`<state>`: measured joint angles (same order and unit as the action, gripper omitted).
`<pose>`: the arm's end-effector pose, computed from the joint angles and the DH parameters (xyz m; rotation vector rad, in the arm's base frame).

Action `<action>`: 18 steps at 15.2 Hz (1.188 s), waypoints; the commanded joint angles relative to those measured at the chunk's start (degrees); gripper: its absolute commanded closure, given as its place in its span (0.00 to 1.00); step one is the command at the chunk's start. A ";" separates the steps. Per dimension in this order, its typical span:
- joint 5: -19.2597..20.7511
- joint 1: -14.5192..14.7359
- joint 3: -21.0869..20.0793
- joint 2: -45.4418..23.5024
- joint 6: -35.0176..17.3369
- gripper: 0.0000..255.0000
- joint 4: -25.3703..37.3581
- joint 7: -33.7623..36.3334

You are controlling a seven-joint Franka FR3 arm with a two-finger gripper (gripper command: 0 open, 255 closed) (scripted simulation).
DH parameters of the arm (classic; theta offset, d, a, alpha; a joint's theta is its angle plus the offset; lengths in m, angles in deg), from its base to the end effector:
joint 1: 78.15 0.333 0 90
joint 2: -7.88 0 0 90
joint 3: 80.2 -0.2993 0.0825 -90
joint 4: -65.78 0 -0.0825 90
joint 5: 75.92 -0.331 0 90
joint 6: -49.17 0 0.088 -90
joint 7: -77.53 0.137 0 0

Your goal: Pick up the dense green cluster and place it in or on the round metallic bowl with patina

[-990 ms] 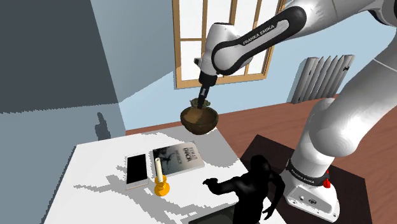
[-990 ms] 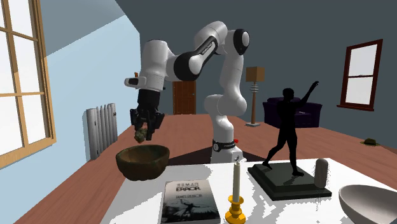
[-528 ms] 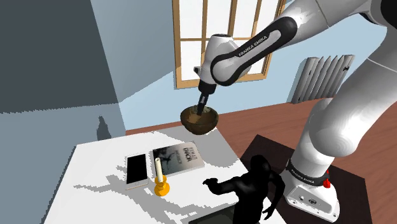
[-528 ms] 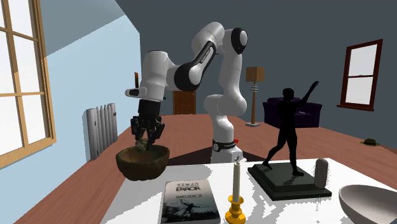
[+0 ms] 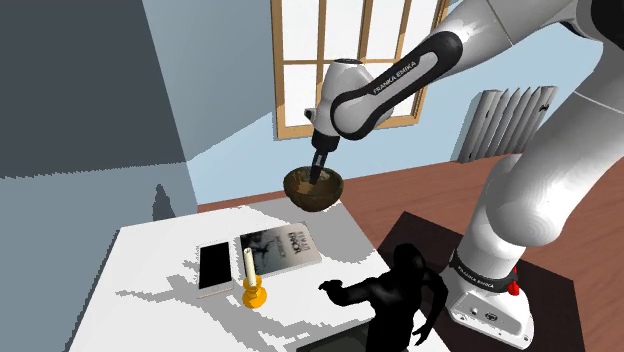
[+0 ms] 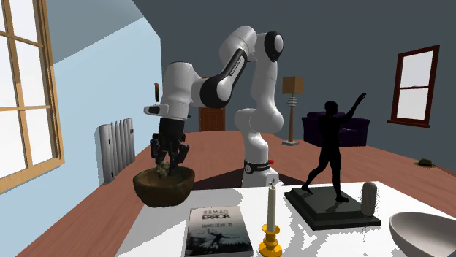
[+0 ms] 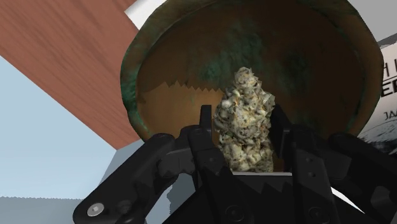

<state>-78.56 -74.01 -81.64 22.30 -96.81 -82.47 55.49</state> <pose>0.4142 0.0405 0.3583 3.0393 0.6900 0.3335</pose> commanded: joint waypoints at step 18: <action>0.20 -0.13 0.14 6.51 8.36 0.00 1.86 0.11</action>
